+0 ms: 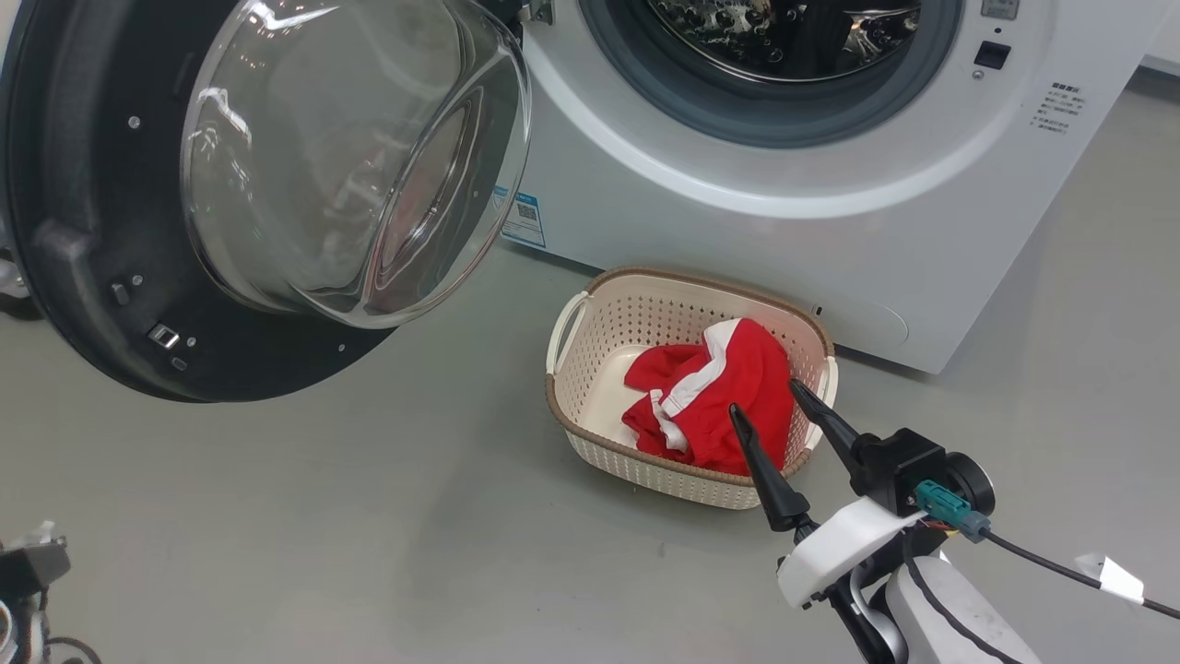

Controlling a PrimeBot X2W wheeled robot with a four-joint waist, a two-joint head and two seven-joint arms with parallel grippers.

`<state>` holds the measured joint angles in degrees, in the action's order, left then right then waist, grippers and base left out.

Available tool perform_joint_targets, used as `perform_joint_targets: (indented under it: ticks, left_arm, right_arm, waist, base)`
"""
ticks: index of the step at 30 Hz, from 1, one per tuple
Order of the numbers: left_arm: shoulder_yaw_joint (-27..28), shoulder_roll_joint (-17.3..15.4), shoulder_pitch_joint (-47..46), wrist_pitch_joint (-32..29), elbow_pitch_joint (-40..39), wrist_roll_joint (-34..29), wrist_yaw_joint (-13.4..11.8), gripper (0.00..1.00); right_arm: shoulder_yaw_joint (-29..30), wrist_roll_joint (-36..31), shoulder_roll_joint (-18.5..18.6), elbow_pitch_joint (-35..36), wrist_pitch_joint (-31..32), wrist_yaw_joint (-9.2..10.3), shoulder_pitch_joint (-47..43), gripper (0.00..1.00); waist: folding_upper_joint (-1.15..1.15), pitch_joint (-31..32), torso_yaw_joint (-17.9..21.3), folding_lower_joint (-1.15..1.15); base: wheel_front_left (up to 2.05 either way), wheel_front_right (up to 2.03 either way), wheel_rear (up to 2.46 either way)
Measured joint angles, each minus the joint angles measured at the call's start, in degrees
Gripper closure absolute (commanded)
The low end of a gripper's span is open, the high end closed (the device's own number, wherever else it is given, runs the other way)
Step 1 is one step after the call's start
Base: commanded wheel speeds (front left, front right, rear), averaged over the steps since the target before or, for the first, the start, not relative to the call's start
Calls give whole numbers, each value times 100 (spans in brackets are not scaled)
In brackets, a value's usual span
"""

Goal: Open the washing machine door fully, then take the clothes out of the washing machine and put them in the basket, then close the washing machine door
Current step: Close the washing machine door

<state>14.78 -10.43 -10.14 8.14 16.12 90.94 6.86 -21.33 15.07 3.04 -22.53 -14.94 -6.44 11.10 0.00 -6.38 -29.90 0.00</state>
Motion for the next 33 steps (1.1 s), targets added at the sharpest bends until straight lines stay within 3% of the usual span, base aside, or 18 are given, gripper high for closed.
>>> perform_joint_targets:
  ticks: [14,33]
  left_arm:
    - [-48,-561,-1014,-314,697,-19,-433,100]
    - [-30,-808,-1845,-561,1490,23,-810,100]
  right_arm:
    - [153,-16,53,114,0,12,-56,0]
    - [174,-121,163,204,0,11,-34,0]
  waist:
    - [0,-194,23,0]
    - [0,-651,283,0]
  base:
    - [0,0,0]
    - [0,0,0]
